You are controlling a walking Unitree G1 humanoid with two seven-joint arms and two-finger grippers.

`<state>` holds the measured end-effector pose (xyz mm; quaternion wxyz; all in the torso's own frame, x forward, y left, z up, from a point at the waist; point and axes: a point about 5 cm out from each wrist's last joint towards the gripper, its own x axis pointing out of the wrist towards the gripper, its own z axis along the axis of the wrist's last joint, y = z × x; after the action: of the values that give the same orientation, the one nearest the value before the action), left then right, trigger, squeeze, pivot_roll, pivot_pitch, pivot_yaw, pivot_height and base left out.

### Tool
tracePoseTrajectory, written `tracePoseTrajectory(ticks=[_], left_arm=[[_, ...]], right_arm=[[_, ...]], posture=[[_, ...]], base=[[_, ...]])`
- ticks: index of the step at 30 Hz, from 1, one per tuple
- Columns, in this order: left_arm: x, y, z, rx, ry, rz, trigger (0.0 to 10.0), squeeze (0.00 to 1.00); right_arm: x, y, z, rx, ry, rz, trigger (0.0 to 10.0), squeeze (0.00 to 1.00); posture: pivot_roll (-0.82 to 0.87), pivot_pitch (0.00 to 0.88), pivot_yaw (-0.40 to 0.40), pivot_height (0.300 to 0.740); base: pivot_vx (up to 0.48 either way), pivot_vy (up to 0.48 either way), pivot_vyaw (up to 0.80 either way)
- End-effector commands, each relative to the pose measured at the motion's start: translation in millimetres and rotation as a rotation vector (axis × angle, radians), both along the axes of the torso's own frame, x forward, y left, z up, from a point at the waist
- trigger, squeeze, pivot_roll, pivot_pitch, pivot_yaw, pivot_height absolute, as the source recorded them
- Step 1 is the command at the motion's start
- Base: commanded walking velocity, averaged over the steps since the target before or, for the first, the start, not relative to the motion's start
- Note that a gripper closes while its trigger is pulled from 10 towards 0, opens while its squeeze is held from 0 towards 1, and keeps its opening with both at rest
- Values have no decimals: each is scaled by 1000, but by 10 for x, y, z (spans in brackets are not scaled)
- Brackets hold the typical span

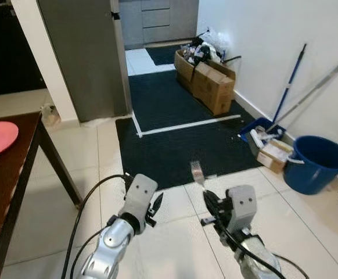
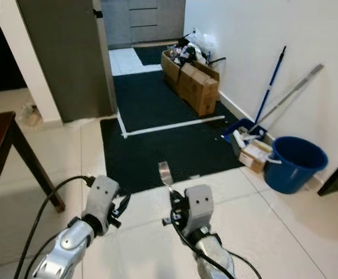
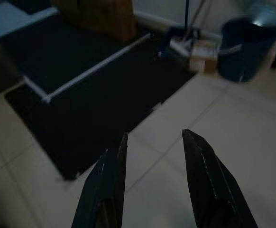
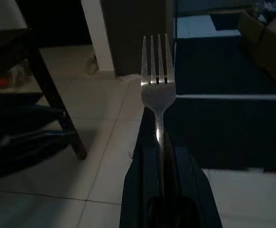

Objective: Setting the table

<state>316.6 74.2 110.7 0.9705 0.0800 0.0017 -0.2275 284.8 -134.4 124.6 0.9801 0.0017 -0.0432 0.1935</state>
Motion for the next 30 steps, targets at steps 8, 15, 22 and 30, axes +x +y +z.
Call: tracePoseTrajectory(ticks=[8, 15, 22, 30], left_arm=[[-10, 132, -87, 19, 37, 57, 10000, 0], [10, 139, -103, 8, 77, 72, 10000, 0], [19, 161, -88, 2, 87, 90, 10000, 0], [17, 188, -81, -2, 91, 107, 10000, 0]], right_arm=[[-63, 124, -9, 17, 17, 83, 10000, 0], [-60, 102, -13, 12, 28, 90, 10000, 0], [-64, 112, -8, 9, 28, 100, 10000, 0], [-32, 109, 69, 64, 14, 65, 10000, 0]], posture=[[-81, 50, 101, 740], [-81, 43, 101, 740], [-79, 40, 101, 740], [-76, 43, 101, 740]], base=[[257, 0, 0], [0, 0, 0], [0, 0, 0], [0, 0, 0]])
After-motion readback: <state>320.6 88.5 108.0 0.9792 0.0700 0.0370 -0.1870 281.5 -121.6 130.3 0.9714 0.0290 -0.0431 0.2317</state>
